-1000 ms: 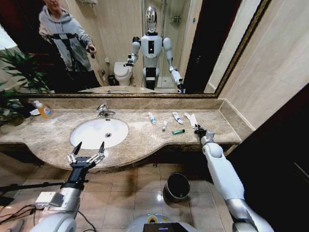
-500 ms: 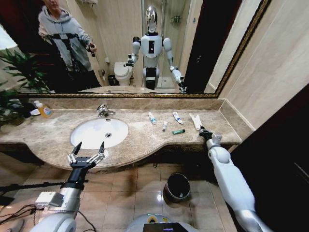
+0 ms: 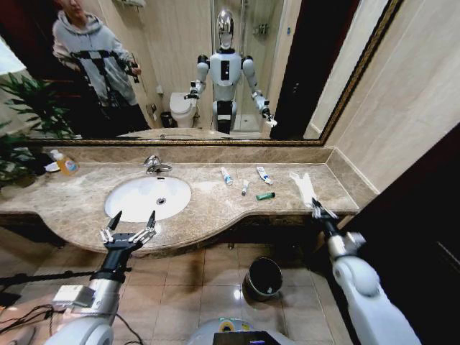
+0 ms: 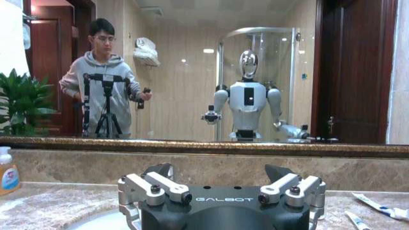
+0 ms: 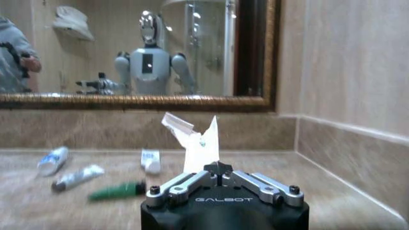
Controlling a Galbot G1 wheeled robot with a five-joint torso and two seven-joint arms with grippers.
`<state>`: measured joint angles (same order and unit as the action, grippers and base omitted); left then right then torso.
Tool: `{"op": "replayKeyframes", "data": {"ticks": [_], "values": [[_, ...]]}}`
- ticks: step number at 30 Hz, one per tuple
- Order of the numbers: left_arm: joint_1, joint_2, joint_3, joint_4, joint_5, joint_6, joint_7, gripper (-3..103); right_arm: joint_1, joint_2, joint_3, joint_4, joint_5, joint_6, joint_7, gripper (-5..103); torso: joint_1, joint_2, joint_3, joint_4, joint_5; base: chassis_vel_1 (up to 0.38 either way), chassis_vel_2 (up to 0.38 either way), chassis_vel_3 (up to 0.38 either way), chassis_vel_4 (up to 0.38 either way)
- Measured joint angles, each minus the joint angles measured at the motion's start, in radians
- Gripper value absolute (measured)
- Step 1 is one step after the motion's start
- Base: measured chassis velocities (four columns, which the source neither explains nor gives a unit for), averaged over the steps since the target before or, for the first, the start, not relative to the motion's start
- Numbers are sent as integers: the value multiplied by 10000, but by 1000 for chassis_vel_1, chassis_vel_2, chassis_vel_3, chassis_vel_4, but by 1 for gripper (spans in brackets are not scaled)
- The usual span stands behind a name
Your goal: Pick up the trash from the sink and place it in the trash bin.
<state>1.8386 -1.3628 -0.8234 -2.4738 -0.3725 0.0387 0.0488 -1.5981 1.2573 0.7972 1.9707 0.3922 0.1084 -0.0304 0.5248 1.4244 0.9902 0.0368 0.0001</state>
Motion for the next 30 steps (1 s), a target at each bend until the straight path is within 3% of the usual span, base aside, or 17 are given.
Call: {"op": "replayKeyframes", "data": {"ticks": [8, 13, 19, 24, 30], "values": [[0, 0, 0, 0, 0, 0, 0, 100, -1656, 1129, -480, -1288, -1040, 1541, 284, 0, 0, 0, 1, -2, -3, 0, 0, 0, 0], [0, 0, 0, 0, 0, 0, 0, 100, -1647, 1350, -720, -2308, -1419, 1830, 161, 0, 1, 0, 2, -1, -2, 0, 0, 0, 0], [-1, 0, 0, 0, 0, 0, 0, 100, -594, 1590, -1098, -4907, -2188, 1769, -42, 0, 2, -2, 2, 2, 1, 0, 0, 0, 0], [-1, 0, 0, 0, 0, 0, 0, 100, -147, 1585, -1379, -5842, -2454, 1523, -200, 0, 4, -2, 3, 0, -2, 0, 0, 0, 0], [0, 0, 0, 0, 0, 0, 0, 100, 957, 1776, -1651, -7760, -3693, 1260, -395, 0, 3, -2, 3, 1, 0, 0, 0, 0, 0]]}}
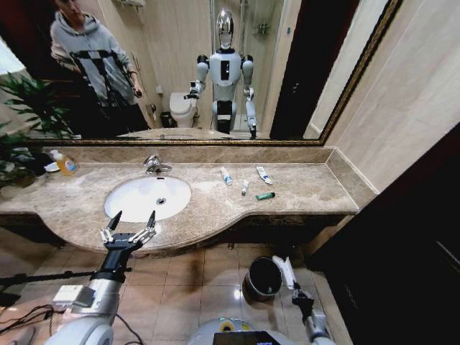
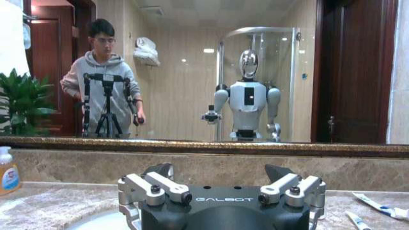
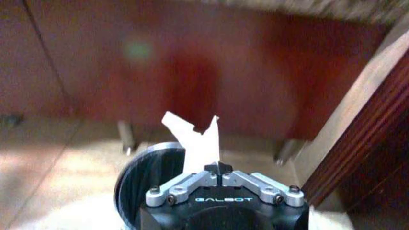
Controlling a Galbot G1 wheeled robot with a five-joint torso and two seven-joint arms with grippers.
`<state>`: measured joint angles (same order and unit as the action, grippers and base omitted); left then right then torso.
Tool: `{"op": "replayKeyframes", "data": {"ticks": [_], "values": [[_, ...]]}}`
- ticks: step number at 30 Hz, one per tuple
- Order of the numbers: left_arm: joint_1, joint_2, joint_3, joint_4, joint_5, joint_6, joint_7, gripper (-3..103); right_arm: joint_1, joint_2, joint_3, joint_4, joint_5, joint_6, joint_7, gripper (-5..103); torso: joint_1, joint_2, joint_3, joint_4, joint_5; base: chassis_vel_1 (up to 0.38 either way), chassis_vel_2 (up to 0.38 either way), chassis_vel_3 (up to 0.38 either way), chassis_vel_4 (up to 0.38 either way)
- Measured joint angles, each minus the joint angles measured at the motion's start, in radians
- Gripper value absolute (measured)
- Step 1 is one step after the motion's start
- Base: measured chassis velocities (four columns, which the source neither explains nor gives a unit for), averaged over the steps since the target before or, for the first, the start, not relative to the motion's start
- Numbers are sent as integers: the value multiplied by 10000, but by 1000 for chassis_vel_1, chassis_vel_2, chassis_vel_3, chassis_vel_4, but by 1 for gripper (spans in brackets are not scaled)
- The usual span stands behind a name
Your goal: Pick up the trash from the sink and place it in the trash bin.
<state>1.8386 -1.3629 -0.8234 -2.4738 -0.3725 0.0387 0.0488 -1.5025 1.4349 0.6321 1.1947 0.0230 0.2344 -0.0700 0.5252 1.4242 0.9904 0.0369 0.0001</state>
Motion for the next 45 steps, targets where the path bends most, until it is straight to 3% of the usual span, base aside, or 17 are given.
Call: {"op": "replayKeyframes", "data": {"ticks": [9, 26, 31, 33, 34, 37, 39, 41, 42, 45], "values": [[0, 0, 0, 0, 0, 0, 0, 100, 1925, 400, 336, -3476, -1603, 145, -82, 0, 0, 0, 0, 0, 0, 0, 0, 0, 0], [0, 1, 0, 0, 0, 0, 0, 100, 2895, 534, 307, -4252, -2057, -74, -76, 0, -1, 0, 0, -1, -2, 0, 0, 0, 0], [0, 0, 0, 0, 0, 0, 0, 100, 2961, 635, 284, -4224, -2063, -173, -56, 15, -1, 0, 0, -1, -1, 0, 0, 0, 0], [0, 0, 0, 0, 0, 0, 0, 100, 2959, 667, 272, -4155, -2100, -209, -27, 26, -1, 0, 0, -1, 0, 0, 0, 0, 0], [0, 0, 0, 0, 0, 0, 0, 100, 2959, 667, 272, -4155, -2100, -209, -27, 26, -1, 0, 0, -1, 0, 0, 0, 0, 0], [0, 0, 0, 0, 0, 0, 0, 100, 2924, 668, 261, -4042, -2123, -213, 9, 42, -1, 0, 0, -1, -1, 0, 0, 0, 0], [0, 0, 0, 0, 0, 0, 0, 100, 2890, 665, 257, -3979, -2121, -213, 12, 42, -1, 0, 0, -1, -1, 0, 0, 0, 0], [0, 0, 0, 0, 0, 0, 0, 100, 2785, 651, 272, -3827, -2050, -213, 14, 52, -1, 0, 0, -1, -1, 0, 0, 0, 0], [0, 0, 0, 0, 0, 0, 0, 100, 2785, 651, 272, -3827, -2050, -213, 14, 52, -1, 0, 0, -1, -1, 0, 0, 0, 0], [0, 0, 0, 0, 0, 0, 0, 100, 2566, 586, 275, -3483, -1837, -232, 31, 69, -1, 0, 0, 0, -1, 0, 0, 0, 0]]}}
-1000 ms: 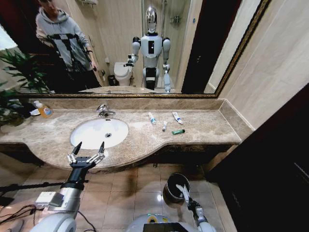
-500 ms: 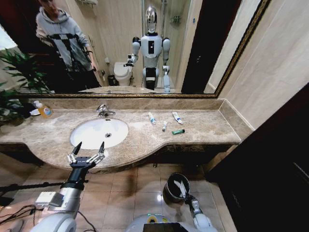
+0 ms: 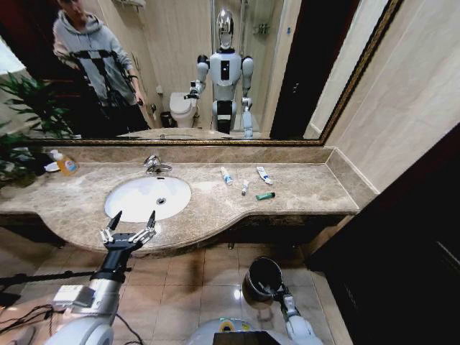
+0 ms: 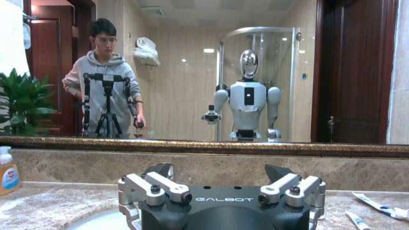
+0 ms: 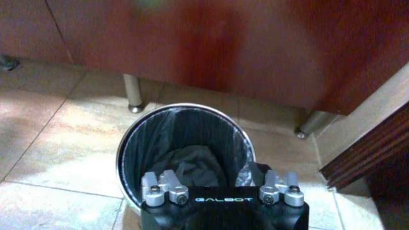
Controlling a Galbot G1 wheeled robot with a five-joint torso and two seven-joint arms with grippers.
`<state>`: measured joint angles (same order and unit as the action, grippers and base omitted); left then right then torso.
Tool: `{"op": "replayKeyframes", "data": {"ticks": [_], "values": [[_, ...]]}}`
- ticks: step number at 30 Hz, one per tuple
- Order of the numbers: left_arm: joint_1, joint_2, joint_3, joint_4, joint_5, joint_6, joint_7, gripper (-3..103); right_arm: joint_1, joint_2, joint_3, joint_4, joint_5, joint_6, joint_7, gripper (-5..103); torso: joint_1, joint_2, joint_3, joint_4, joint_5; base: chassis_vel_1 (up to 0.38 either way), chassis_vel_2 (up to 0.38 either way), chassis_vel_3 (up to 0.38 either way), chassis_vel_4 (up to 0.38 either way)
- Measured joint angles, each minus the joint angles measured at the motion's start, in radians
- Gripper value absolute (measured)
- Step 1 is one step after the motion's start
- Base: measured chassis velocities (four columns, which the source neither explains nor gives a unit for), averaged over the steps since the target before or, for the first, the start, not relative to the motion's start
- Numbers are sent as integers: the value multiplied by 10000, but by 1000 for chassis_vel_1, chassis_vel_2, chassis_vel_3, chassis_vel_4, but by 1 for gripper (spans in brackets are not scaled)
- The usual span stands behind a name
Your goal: Pick up the trash from the sink and place it in the trash bin.
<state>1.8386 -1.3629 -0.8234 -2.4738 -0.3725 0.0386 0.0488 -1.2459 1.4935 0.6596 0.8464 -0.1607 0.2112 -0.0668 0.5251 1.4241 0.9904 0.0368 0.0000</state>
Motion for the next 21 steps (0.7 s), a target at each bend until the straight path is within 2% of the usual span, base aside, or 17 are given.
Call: {"op": "replayKeyframes", "data": {"ticks": [1, 4, 6, 7, 9, 21], "values": [[0, 0, 0, 0, 0, 0, 0, 100, 0, 0, 0, 0, 0, 0, 0, 69, 0, 0, 0, 0, 0, 0, 0, 0, 0], [0, 0, 0, 0, 0, 0, 0, 100, -334, -73, -18, 484, 185, 40, 72, 85, 0, 0, 0, -1, 0, 0, 0, 0, 0], [0, 0, 0, 0, 0, 0, 0, 100, -413, -85, -23, 618, 233, 44, 87, 85, 0, 0, 0, 0, 0, 0, 0, 0, 0], [0, 0, 0, -1, 0, 0, 0, 100, -585, -97, -30, 932, 328, 45, 113, 95, 0, 0, 0, -1, 0, 0, 0, 0, 0], [0, 0, 0, 0, 0, 0, 0, 100, -792, -98, -41, 1303, 394, 64, 127, 99, 0, 0, 0, 0, 0, 0, 0, 0, 0], [0, 0, 0, 0, 0, 0, 0, 100, -2669, -86, 427, 5458, 1240, 577, 322, 100, 0, 0, 0, 0, 1, 0, 0, 0, 0]]}}
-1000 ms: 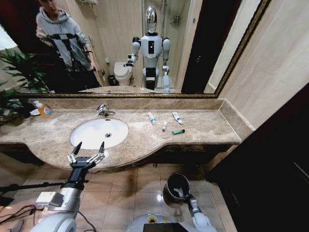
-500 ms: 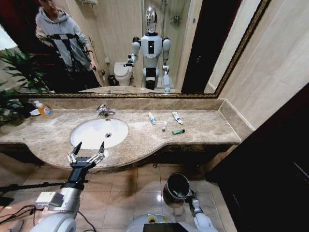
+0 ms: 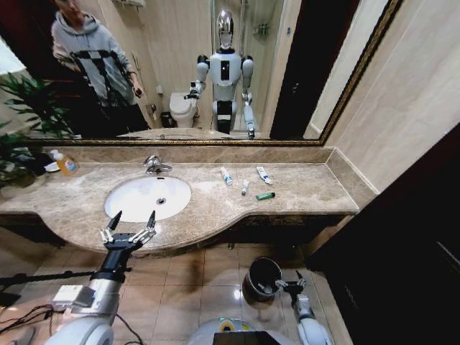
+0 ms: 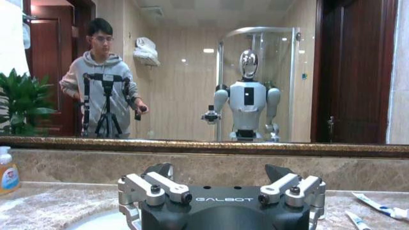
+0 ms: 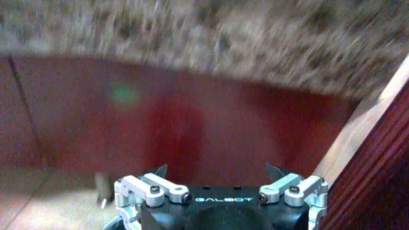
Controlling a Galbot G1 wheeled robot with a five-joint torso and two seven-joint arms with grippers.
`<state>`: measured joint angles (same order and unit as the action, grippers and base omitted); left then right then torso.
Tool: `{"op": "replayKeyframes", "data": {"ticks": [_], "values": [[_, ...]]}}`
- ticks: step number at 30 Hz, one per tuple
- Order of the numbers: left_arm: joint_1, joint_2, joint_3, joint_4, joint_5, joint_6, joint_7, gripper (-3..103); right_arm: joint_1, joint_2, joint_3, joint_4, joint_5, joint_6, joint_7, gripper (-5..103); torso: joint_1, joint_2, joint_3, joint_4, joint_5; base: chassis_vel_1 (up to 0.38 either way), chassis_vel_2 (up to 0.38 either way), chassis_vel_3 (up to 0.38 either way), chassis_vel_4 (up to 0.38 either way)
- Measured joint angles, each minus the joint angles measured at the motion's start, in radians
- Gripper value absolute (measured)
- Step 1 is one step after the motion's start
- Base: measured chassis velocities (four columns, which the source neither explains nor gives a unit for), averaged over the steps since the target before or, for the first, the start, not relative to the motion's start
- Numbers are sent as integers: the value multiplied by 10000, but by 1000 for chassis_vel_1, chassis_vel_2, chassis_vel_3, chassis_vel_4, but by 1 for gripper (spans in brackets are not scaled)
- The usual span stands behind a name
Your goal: Pick up the trash from the sink and place it in the trash bin.
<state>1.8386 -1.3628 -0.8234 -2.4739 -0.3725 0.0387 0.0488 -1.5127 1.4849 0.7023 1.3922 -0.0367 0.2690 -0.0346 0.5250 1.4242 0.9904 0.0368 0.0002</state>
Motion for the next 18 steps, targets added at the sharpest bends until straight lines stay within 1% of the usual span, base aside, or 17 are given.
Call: {"op": "replayKeyframes", "data": {"ticks": [1, 5, 7, 8, 10, 11, 13, 14, 15, 17, 18], "values": [[0, 0, 0, 0, 0, 0, 0, 100, 0, 0, 0, 0, 0, 0, 0, 100, 0, 0, 0, 0, 0, 0, 0, 0, 0], [0, 0, 0, 0, 0, 0, 0, 100, -983, -65, 183, 1957, 811, 51, 9, 100, 0, 0, 0, 0, -1, 0, 0, 0, 0], [0, 0, 0, 0, 0, 0, 0, 100, -1146, -80, 205, 2227, 906, 107, 11, 100, 0, 0, 0, 0, -1, 0, 0, 0, 0], [0, 0, 0, 0, 0, 0, 0, 100, -1556, -107, 285, 2917, 1064, 256, 15, 100, 0, 0, 0, 0, -2, 0, 0, 0, 0], [0, 0, 0, 0, 0, 0, 0, 100, -2071, -163, 366, 4060, 1321, 337, 43, 100, 0, 0, 0, -1, -1, 0, 0, 0, 0], [0, 0, 0, 0, 0, 0, 0, 100, -2071, -163, 366, 4060, 1321, 337, 43, 100, 0, 0, 0, -1, -1, 0, 0, 0, 0], [0, 0, 0, 0, 0, 0, 0, 100, -2291, -232, 376, 4988, 1621, 183, 54, 100, 0, 1, 0, -2, -3, 0, 0, 0, 0], [0, 0, 0, 0, 0, 0, 0, 100, -2291, -232, 376, 4988, 1621, 183, 54, 100, 0, 1, 0, -2, -3, 0, 0, 0, 0], [0, 0, 0, 0, 0, 0, 0, 100, -2277, -287, 370, 5638, 1827, -72, 60, 100, 0, 1, 0, -1, -3, 0, 0, 0, 0], [0, 0, 0, 0, 0, 0, 0, 100, -1945, -415, 283, 6371, 1923, -528, 73, 100, 0, 0, 1, -1, -1, 0, 0, 0, 0], [0, 0, 0, 0, 0, 0, 0, 100, -1945, -415, 283, 6371, 1923, -528, 73, 100, 0, 0, 1, -1, -1, 0, 0, 0, 0]]}}
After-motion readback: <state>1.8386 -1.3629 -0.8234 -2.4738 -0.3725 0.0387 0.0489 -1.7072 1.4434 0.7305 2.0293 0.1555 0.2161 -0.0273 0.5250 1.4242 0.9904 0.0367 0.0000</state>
